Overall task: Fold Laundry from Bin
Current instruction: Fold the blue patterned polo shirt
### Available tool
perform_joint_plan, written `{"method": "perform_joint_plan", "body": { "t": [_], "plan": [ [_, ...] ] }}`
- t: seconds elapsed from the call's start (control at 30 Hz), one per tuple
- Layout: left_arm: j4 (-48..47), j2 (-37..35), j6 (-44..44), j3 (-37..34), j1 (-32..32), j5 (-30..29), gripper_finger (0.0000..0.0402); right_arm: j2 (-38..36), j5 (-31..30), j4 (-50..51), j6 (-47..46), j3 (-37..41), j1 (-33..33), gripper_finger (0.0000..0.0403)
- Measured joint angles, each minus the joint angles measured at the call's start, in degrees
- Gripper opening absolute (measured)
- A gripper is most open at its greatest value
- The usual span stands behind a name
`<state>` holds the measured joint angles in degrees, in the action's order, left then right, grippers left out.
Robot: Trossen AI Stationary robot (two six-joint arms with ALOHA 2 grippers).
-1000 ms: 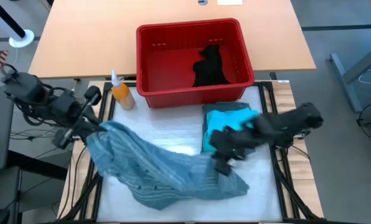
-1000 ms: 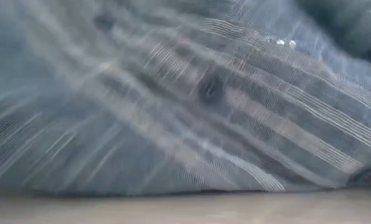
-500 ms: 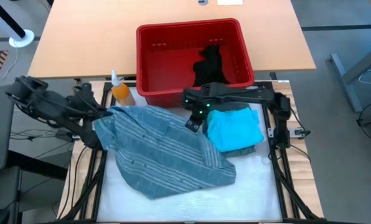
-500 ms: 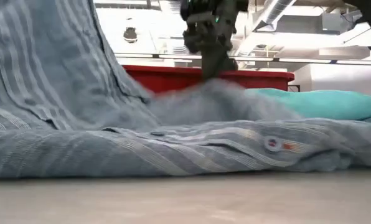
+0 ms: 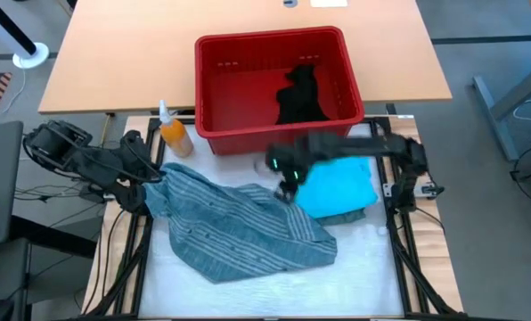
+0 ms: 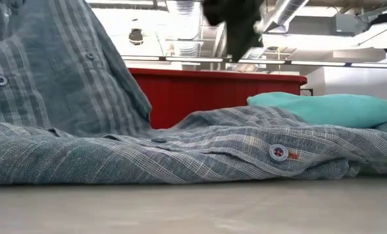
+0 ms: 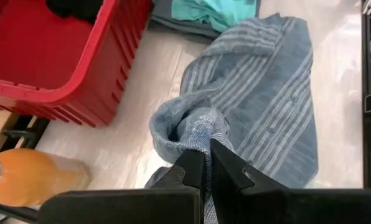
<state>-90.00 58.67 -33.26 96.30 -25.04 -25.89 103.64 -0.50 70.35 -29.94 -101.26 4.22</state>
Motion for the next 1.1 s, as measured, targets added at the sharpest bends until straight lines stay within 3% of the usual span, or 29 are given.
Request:
{"method": "perform_joint_plan", "body": {
  "t": [0.1, 0.27, 0.43, 0.53, 0.63, 0.77, 0.97, 1.1],
  "plan": [
    [-0.02, 0.07, -0.14, -1.46, 0.00, 0.10, 0.0000, -0.87, -9.55, -0.96, -6.52, 4.43, 9.26, 0.0145],
    [-0.02, 0.18, 2.27, -2.98, 0.00, 2.26, 0.0000, -0.72, -12.13, -6.06, -16.19, 11.41, 19.15, 0.0150],
    [0.91, 0.13, 5.24, -2.98, -0.02, 2.51, 0.0000, 0.43, -21.96, -18.80, -22.13, 15.80, 23.73, 0.0163],
    [1.14, 0.15, 6.68, -2.98, -0.02, 2.55, 0.0000, 1.44, -25.89, -24.75, -20.69, 17.85, 24.59, 0.0168],
    [1.15, 0.15, 7.77, -2.98, -0.02, 3.15, 0.0000, 3.24, -26.04, -26.10, -19.18, 19.03, 24.48, 0.0169],
    [1.16, 0.17, 7.95, -2.98, -0.02, 4.00, 0.0000, 4.39, -21.32, -26.08, -33.17, 18.87, 21.41, 0.0169],
    [1.05, 0.17, 7.89, -2.98, -0.02, 4.31, 0.0000, 5.50, -22.11, -24.60, -37.64, 18.85, 19.19, 0.0157],
    [0.98, 0.17, 7.87, -2.98, -0.02, 4.96, 0.0000, 6.47, -19.36, -24.22, -40.75, 18.83, 18.50, 0.0144]
  ]
}}
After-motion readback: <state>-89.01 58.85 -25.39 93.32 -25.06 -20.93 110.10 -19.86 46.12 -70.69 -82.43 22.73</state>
